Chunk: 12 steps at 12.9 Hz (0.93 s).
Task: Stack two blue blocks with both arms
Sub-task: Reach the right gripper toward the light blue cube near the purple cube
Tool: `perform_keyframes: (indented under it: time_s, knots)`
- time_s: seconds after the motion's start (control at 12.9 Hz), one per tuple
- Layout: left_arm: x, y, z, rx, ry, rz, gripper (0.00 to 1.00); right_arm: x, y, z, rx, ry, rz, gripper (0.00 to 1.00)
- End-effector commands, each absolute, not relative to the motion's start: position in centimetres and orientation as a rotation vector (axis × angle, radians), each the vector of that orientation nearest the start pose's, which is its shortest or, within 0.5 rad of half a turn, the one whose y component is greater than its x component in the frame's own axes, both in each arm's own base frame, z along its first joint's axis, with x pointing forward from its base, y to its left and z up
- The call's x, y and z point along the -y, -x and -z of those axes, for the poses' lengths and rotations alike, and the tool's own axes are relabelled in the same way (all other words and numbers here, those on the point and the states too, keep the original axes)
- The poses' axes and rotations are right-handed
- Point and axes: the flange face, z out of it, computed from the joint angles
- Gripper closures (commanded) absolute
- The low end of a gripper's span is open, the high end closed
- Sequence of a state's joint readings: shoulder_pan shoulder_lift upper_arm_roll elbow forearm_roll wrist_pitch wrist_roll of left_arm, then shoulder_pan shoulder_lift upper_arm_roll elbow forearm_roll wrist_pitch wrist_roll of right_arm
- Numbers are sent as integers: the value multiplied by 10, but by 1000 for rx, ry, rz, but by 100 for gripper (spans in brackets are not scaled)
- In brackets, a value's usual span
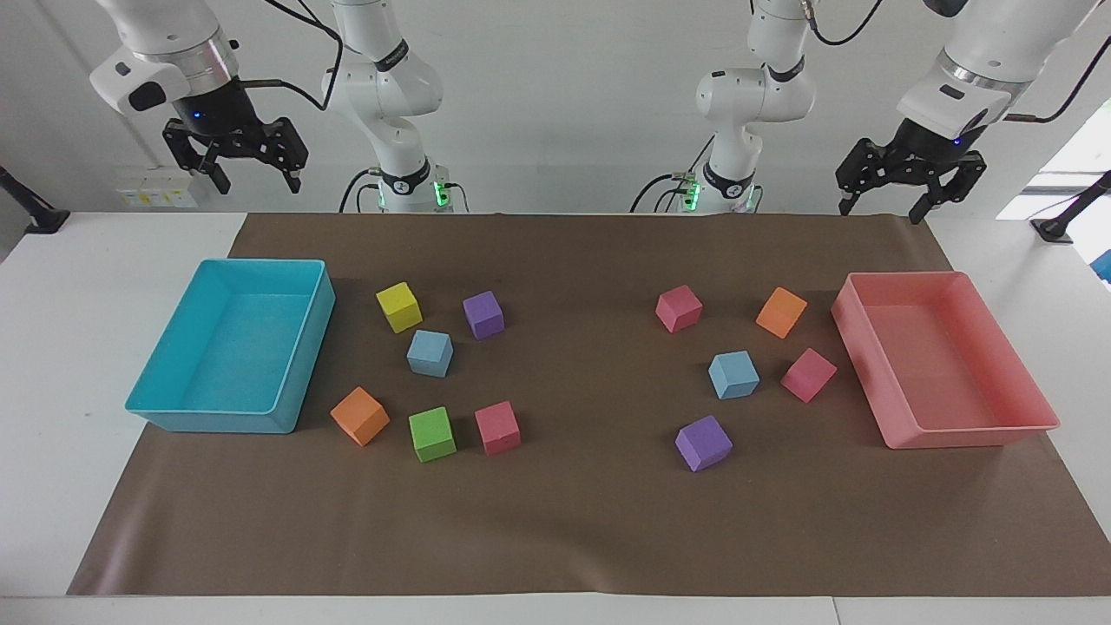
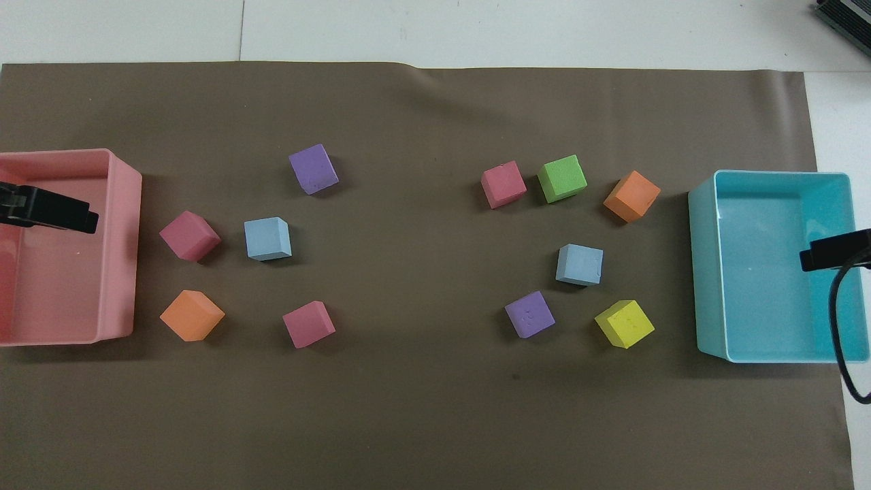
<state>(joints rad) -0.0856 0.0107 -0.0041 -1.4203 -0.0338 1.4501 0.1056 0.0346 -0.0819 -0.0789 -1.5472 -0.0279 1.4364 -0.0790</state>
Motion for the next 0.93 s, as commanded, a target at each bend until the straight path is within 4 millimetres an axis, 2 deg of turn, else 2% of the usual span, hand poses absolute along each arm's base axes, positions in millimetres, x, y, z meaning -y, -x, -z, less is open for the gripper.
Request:
perform_keyframes:
  time_s: [0.0, 0.08, 0.23, 0.7, 0.85]
  knots:
    - [50, -536, -678, -294, 3163, 27, 0, 11, -516, -657, 63, 3171, 25, 0]
    - [50, -536, -678, -297, 3162, 27, 0, -2, -520, -646, 62, 3170, 26, 0]
    - [50, -536, -678, -297, 3162, 27, 0, -19, -524, -642, 13, 3169, 60, 0]
    - [50, -536, -678, -297, 3162, 27, 0, -28, -566, -589, 6, 3177, 37, 0]
    - [50, -537, -677, -297, 3162, 25, 0, -43, -580, -568, 38, 3180, 41, 0]
